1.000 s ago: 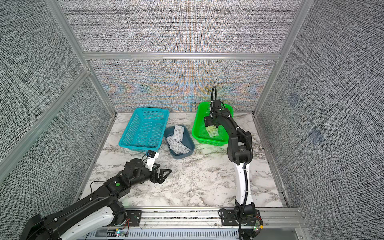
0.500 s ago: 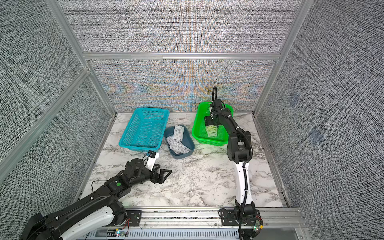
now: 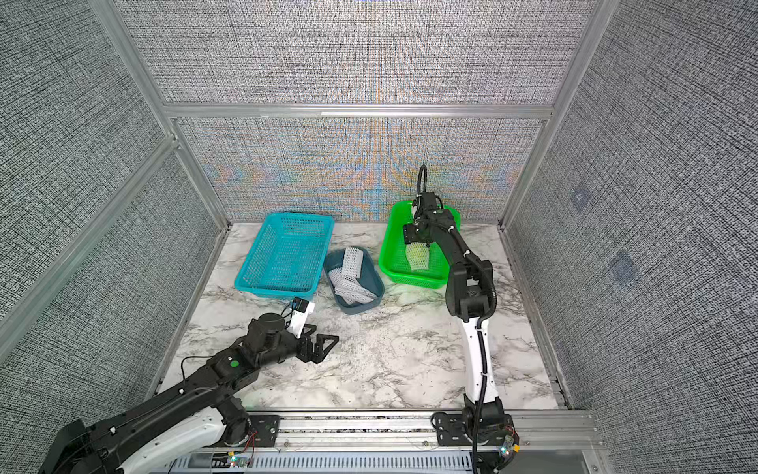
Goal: Sleeve custard apples in foam nets
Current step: Adjust the custard apple in the basket.
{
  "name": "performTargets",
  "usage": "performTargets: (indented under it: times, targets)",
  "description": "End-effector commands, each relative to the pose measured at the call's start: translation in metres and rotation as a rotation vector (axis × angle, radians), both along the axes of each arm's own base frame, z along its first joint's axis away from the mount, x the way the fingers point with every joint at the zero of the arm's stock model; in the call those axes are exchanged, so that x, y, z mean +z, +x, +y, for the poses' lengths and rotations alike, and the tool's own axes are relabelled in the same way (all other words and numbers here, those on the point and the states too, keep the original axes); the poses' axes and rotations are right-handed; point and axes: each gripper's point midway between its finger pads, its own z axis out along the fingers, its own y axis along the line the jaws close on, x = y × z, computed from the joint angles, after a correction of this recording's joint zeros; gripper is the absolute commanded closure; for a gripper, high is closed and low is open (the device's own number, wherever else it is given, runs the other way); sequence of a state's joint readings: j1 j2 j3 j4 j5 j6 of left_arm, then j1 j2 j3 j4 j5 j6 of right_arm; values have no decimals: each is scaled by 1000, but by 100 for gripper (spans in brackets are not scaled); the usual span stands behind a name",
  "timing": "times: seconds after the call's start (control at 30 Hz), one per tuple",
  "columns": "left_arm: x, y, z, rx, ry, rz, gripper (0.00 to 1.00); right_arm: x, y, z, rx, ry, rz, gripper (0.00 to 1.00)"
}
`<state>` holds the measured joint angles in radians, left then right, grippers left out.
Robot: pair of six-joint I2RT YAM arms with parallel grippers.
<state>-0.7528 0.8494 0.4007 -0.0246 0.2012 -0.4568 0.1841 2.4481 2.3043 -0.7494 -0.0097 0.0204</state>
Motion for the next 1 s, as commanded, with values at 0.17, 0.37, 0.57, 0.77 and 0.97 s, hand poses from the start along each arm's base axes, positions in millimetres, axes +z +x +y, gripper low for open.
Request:
performTargets:
  times: [0.17, 0.37, 0.57, 0.77, 0.97]
  targets:
    - [4, 3, 1, 10, -5, -23, 0, 6, 1, -1, -9, -38, -12, 60]
    - [5, 3, 0, 5, -4, -23, 1, 8, -1, -2, -5, -57, -12, 81]
    - [6, 4, 1, 13, -2, -31, 0, 33, -3, 3, 12, -36, -77, 100]
    - [5, 5, 1, 15, 1, -31, 1, 36, -6, 4, 21, -47, -81, 100]
    - [7, 4, 1, 13, -7, -34, 1, 19, -6, 3, 19, -52, -32, 100]
